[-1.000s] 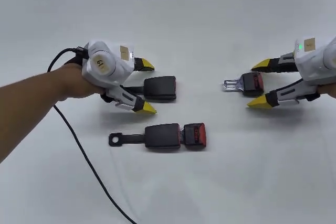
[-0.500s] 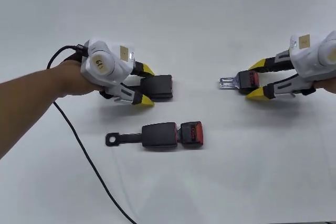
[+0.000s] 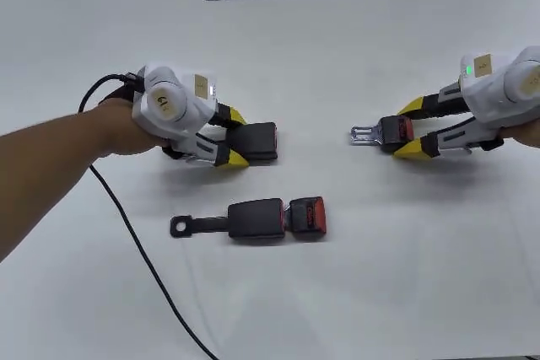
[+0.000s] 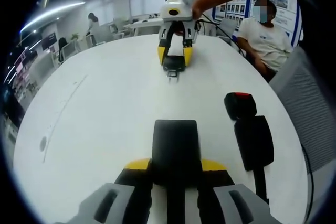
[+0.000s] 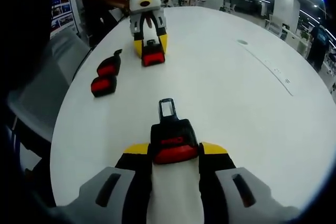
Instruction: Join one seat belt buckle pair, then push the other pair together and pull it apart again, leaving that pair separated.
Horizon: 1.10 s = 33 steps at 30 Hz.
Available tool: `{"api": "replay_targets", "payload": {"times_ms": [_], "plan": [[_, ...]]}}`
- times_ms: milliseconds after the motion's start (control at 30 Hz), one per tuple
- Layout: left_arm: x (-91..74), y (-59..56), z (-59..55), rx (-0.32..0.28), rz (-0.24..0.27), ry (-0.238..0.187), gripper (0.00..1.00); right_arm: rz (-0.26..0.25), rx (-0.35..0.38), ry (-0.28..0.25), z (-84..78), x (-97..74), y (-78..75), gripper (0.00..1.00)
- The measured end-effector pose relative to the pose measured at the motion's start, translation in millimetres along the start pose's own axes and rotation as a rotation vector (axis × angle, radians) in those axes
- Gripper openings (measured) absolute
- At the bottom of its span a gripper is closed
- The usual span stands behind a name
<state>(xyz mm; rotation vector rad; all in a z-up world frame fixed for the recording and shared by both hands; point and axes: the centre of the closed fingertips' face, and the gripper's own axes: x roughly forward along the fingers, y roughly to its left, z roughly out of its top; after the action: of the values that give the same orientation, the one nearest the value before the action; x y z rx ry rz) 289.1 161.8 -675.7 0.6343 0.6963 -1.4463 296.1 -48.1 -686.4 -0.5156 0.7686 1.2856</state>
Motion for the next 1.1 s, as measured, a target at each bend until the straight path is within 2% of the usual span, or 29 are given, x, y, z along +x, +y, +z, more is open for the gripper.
{"api": "replay_targets", "payload": {"times_ms": [167, 467, 633, 1100], "plan": [[2.3, 1.5, -0.8, -0.007, 0.001, 0.008, 0.34, 0.016, -0.014, -0.012, 5.7, 8.2, 1.1, 0.33], [6.6, 7.6, -6.6, -0.026, 0.009, 0.016, 0.34, 0.032, -0.036, -0.045, 27.7, 22.1, 8.1, 0.33], [9.0, 7.6, -6.3, -0.028, 0.009, 0.023, 0.33, 0.036, -0.04, -0.061, 33.5, 28.5, 6.9, 0.33], [13.9, 6.2, -3.7, -0.033, 0.01, 0.038, 0.33, 0.053, -0.045, -0.118, 62.1, 55.1, 20.3, 0.33]]}}
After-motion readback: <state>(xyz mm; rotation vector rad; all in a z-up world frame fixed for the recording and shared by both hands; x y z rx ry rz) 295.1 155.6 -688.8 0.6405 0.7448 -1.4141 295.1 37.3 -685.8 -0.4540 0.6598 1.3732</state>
